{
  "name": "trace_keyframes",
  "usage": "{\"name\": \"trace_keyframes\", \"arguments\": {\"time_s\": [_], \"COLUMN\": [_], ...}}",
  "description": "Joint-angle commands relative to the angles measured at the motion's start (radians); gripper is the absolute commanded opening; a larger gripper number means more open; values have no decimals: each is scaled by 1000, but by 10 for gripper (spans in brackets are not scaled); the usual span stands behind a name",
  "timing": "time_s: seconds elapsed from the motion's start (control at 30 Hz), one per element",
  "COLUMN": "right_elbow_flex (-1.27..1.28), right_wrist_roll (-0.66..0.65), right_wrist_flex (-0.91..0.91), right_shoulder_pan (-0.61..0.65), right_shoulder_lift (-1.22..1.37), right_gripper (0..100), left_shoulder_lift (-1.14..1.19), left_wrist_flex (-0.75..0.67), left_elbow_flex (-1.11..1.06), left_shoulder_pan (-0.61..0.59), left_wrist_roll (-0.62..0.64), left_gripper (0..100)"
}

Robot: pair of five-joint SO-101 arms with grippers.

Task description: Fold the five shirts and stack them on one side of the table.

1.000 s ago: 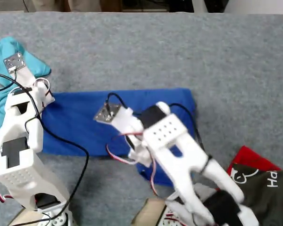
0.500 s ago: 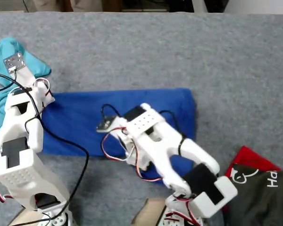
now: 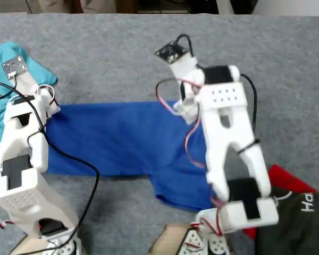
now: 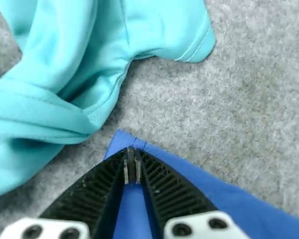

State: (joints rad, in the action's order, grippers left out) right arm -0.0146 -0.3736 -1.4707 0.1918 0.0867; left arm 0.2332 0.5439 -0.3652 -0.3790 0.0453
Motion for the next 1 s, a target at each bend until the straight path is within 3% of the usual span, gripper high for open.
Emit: {"name": "trace_keyframes", "arguments": {"time_s": [0.0, 0.5, 0.6, 0.8, 0.97], "right_elbow_flex": [-122, -832, -1000, -1296, -1291], "right_wrist_roll": [28, 52, 52, 21, -23], "right_wrist_flex": [72, 87, 15, -298, -319], "right_shoulder_pan": [-39, -142, -140, -105, -119], "right_shoulder_lift": [177, 851, 912, 960, 880], "right_gripper": [5, 5, 5, 5, 5], "left_shoulder_lift": [-8, 107, 113, 113, 108], "left_wrist_flex": [2, -64, -64, -64, 18], "left_elbow_flex": [44, 120, 129, 124, 147], "left_shoulder_pan": [-11, -6, -6, -9, -20], "left_wrist_roll": [5, 5, 5, 5, 5], "left_gripper": [19, 19, 19, 19, 19]}}
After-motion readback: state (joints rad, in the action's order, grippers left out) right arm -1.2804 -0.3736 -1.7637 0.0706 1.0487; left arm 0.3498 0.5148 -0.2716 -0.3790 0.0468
